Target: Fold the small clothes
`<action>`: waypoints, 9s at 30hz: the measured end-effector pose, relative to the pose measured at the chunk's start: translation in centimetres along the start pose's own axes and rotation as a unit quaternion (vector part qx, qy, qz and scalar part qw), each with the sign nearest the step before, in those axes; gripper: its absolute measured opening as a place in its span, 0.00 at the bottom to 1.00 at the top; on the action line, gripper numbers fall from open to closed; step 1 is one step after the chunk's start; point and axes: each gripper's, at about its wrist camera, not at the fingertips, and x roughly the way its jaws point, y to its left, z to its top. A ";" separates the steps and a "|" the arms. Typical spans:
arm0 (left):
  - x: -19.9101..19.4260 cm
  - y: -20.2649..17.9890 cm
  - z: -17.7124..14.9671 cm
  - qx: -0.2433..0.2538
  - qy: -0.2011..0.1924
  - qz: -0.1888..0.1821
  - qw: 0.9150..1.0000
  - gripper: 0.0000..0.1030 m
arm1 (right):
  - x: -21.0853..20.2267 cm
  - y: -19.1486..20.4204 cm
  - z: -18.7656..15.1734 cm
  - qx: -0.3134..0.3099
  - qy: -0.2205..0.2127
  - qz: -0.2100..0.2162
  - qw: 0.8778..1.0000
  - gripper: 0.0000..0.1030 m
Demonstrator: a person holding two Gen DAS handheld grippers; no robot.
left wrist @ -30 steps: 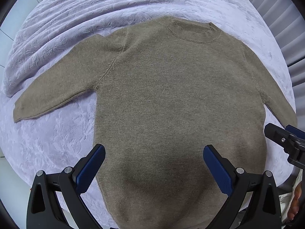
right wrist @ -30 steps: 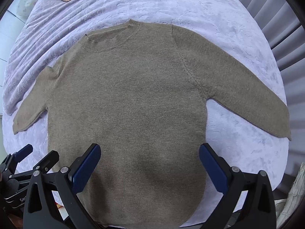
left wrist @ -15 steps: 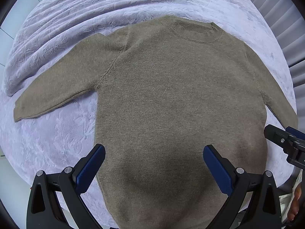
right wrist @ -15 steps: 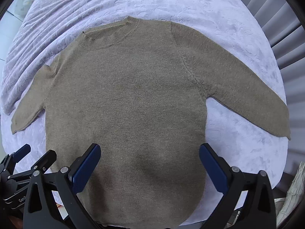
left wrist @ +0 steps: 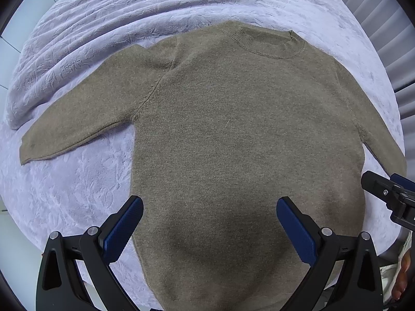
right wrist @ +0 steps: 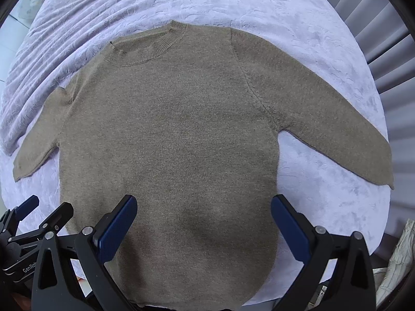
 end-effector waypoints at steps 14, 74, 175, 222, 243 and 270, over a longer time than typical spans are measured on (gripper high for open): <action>0.2 0.2 0.2 -0.003 0.004 0.000 1.000 1.00 | 0.2 -0.1 -0.1 0.001 0.003 -0.005 1.000 1.00; 3.7 4.2 -1.1 -0.044 0.031 -0.045 0.998 1.00 | 2.4 4.3 -0.4 -0.026 0.021 -0.020 0.999 1.00; 8.0 18.3 -0.1 -0.124 -0.143 -0.009 0.982 0.91 | 6.3 26.3 9.2 -0.338 -0.197 -0.078 0.917 0.10; 4.4 17.0 4.3 -0.091 -0.165 0.030 0.982 0.91 | 11.7 -6.4 9.6 0.245 -0.078 0.305 0.917 0.51; 7.9 16.6 2.2 -0.072 -0.093 0.082 0.990 0.91 | 10.1 -9.0 6.3 0.192 -0.072 0.213 0.955 0.29; 3.6 -7.3 -0.9 0.126 -0.041 -0.067 0.989 0.91 | 8.2 -19.2 -5.9 0.309 -0.041 0.257 0.915 0.53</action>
